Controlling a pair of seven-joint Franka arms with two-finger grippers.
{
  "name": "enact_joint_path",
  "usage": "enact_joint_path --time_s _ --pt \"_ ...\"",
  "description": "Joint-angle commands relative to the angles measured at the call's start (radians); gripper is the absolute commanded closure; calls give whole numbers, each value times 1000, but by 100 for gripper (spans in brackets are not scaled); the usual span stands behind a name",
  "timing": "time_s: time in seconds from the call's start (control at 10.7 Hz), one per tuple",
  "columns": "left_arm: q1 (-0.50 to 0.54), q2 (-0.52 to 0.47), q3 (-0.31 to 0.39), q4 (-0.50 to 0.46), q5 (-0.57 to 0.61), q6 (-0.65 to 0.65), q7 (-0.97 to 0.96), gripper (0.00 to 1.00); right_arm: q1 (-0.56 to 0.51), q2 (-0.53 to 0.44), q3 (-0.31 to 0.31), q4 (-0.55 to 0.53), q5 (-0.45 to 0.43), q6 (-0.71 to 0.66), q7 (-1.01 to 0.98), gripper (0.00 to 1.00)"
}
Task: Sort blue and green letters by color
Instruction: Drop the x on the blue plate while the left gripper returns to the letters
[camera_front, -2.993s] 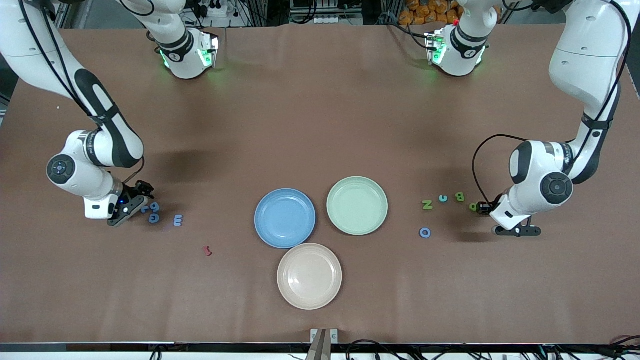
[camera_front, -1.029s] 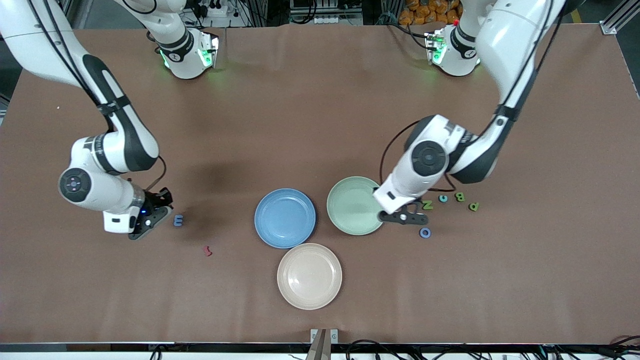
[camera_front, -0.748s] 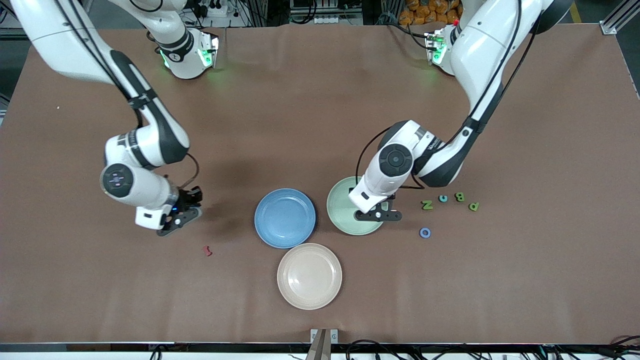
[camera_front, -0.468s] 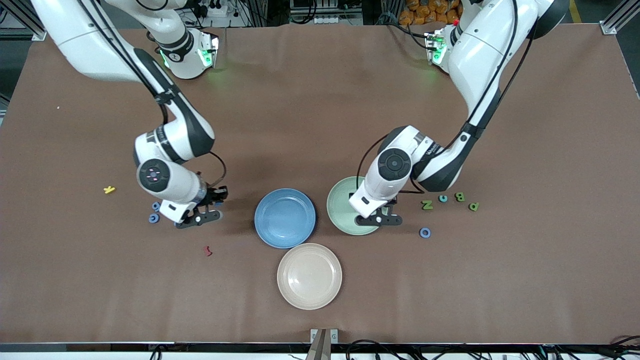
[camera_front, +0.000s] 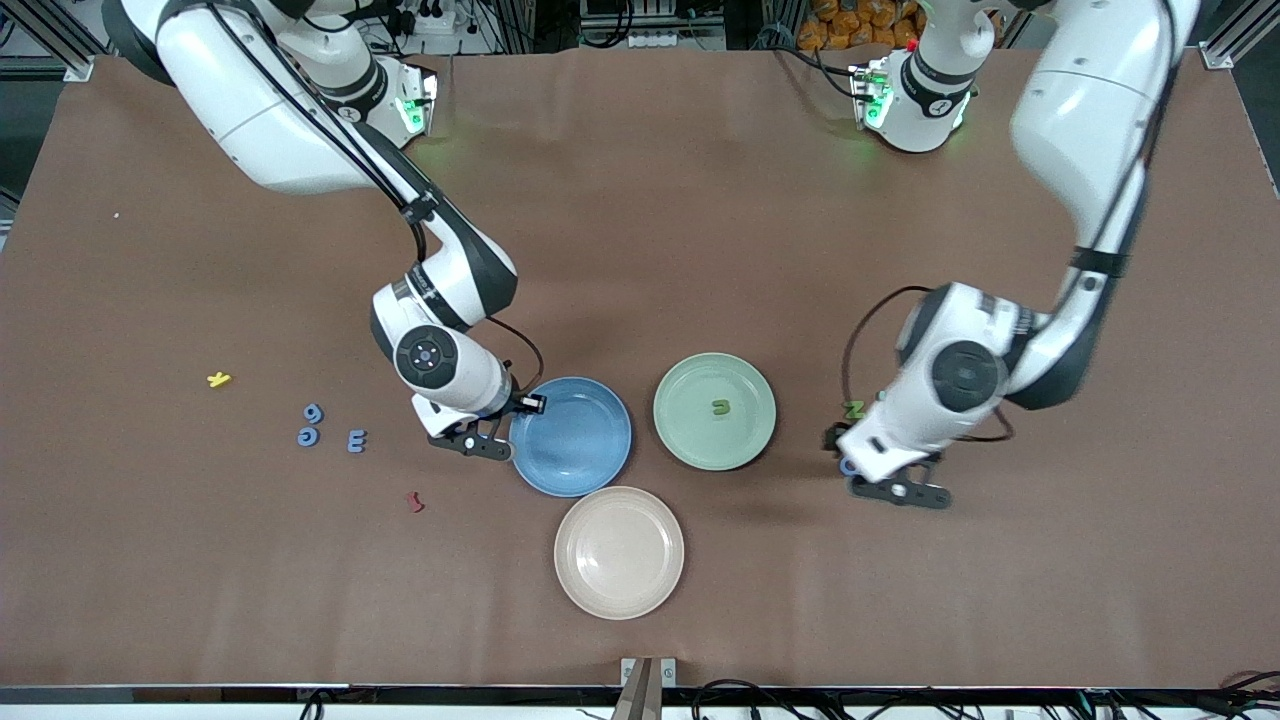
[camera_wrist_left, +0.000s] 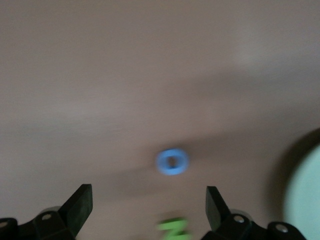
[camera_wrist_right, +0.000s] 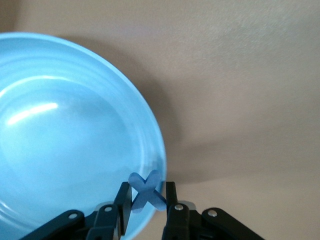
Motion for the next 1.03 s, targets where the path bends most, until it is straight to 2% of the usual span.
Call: enact_joint_path --time_s 0.0,0.09,0.19,0.28,0.47,0.65,0.75,0.94 --pt "176 -33 -29 -132 18 31 331 0 37 79 -2 127 76 -17 133 100" --pt "233 -54 -47 -202 18 69 375 0 46 85 -5 148 78 -24 170 89" --pt "265 -85 -69 -279 18 112 376 0 31 84 -5 154 84 -27 172 48" --pt "275 -108 -69 -335 26 161 380 0 20 76 -6 154 84 -28 172 0" --pt "321 -113 -70 -366 81 172 390 0 14 75 -3 163 86 -39 169 0" --pt "330 -114 -70 -381 89 176 409 3 -3 73 -3 174 80 -40 153 0" --pt "341 -111 -70 -381 89 176 418 4 -41 72 0 172 80 -51 76 0" --pt "341 -105 -70 -384 89 176 418 7 -125 49 -3 168 75 -161 -155 0"
